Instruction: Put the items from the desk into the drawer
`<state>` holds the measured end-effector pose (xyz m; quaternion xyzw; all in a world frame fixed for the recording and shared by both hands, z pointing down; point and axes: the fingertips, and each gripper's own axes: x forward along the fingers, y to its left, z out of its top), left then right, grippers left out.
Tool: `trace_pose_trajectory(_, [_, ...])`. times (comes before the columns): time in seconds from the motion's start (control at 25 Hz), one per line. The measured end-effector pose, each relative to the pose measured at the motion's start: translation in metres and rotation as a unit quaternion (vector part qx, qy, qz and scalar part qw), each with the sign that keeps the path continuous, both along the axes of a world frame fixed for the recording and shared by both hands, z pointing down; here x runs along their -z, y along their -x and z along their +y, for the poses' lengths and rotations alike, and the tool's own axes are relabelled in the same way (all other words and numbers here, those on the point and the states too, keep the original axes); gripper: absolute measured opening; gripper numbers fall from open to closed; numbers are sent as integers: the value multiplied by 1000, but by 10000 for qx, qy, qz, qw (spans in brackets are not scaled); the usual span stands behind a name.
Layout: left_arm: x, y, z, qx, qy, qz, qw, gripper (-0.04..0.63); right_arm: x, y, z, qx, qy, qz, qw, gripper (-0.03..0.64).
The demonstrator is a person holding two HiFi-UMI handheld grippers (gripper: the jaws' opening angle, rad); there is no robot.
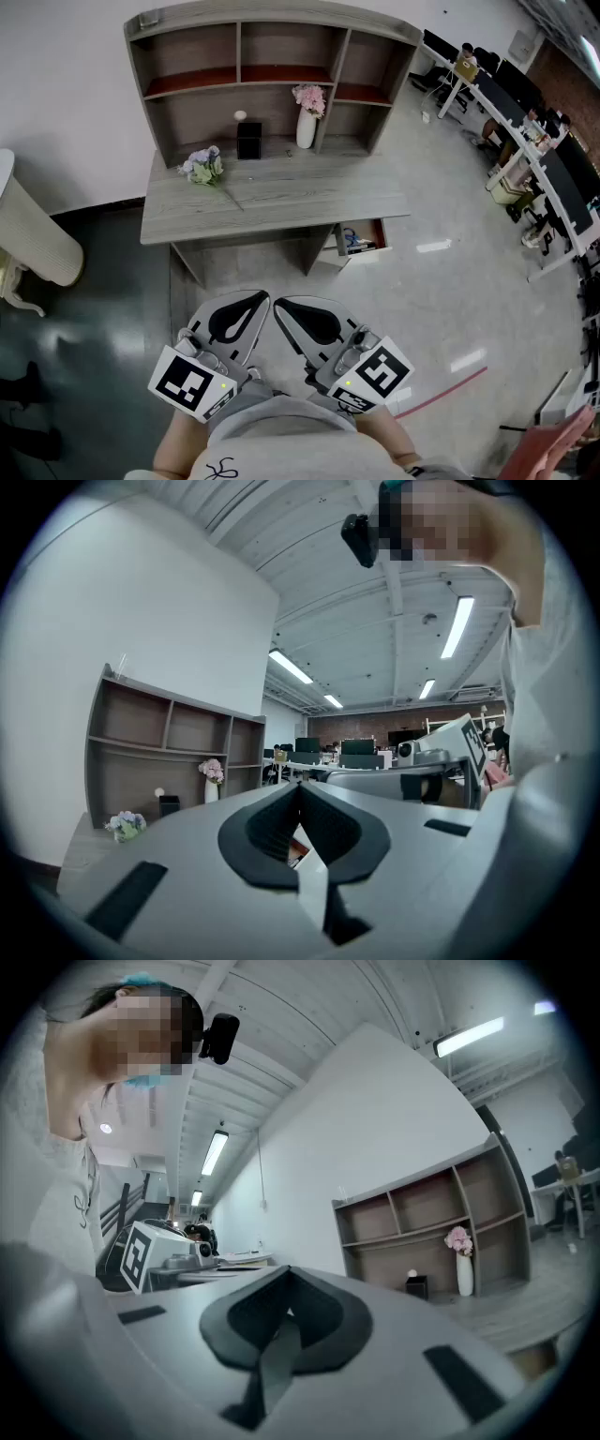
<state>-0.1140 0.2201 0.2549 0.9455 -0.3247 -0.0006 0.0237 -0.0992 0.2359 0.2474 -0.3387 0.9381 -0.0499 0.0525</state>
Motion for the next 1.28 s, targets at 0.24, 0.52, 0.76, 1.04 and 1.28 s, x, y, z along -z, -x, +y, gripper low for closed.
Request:
trace_pose_trajectory(0.24, [0,7,-5,-54,16,3,10000,9,0,9,-6,-21,16,48,10000,6])
trace_pose_trajectory(0.52, [-1,27,-18,-114,25,58,9999,9,-2,29,-19,-127,43,143,9998,6])
trace_pose_trajectory(0.76, [-9,42,-30,-340,57,11,9994,9,-4,43,-30,-309,125,-128,9994,6])
trace_pose_trajectory(1.04, [-17,39,-51,-517,159,53,9985,9,-13,37,-50,-454,253,11,9986,8])
trace_pose_trajectory(1.28, [-21,29,-81,-507,256,101,9983,9,-19,27,-79,-418,295,-92,9986,6])
